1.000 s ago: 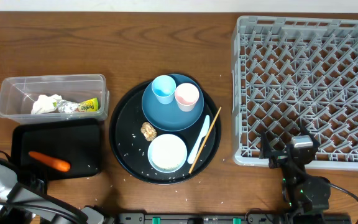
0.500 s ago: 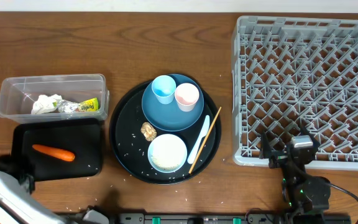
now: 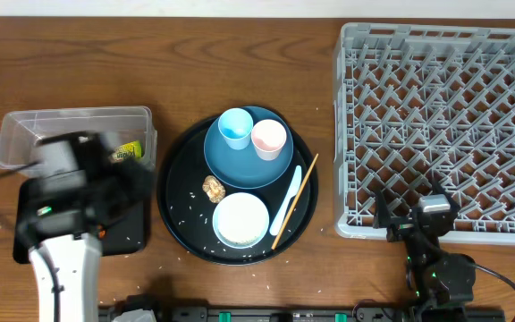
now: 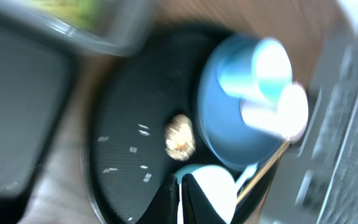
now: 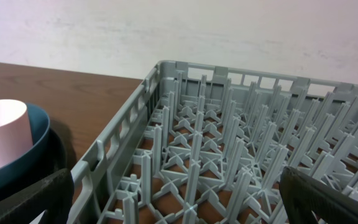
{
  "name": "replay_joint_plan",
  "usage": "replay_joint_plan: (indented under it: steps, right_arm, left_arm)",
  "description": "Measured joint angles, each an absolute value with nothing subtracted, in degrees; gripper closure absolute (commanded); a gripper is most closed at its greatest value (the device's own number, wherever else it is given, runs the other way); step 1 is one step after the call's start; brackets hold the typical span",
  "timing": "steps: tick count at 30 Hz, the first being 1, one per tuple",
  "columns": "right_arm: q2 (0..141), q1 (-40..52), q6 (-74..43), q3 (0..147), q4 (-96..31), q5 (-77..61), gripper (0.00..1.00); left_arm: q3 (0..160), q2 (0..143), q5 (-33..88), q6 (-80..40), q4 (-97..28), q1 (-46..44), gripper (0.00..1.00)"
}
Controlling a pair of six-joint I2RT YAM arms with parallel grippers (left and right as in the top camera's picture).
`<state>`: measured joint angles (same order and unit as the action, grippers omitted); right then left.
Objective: Sort waste into correct bins and load items into the dishwasher rack
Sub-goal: 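Reach the left gripper to the brown food scrap and grasp it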
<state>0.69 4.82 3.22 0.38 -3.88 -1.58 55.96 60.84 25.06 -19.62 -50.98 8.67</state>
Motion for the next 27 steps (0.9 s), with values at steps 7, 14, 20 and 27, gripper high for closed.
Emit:
replay_joint_plan:
  steps: [7,14,20,27]
  right_arm:
    - [0.69,4.82,3.22,0.38,-3.88,-1.58,0.01]
    - [0.69,4.82,3.22,0.38,-3.88,-1.58,0.01]
    - [0.69,4.82,3.22,0.38,-3.88,-1.61,0.02]
    - [0.69,4.82,3.22,0.38,-3.88,-1.58,0.01]
  left_arm:
    - [55.96,69.25,9.45,-19.14,-47.35,-11.57,0.78]
    - [55.96,80.97,3.25,-21.28,-44.42,-13.45,0.61]
    - [55.96,89.17,5.02,-18.06,-41.01,-13.45,0.56]
    - [55.96,94.67,9.06,-13.17,-39.92,-13.56,0.56]
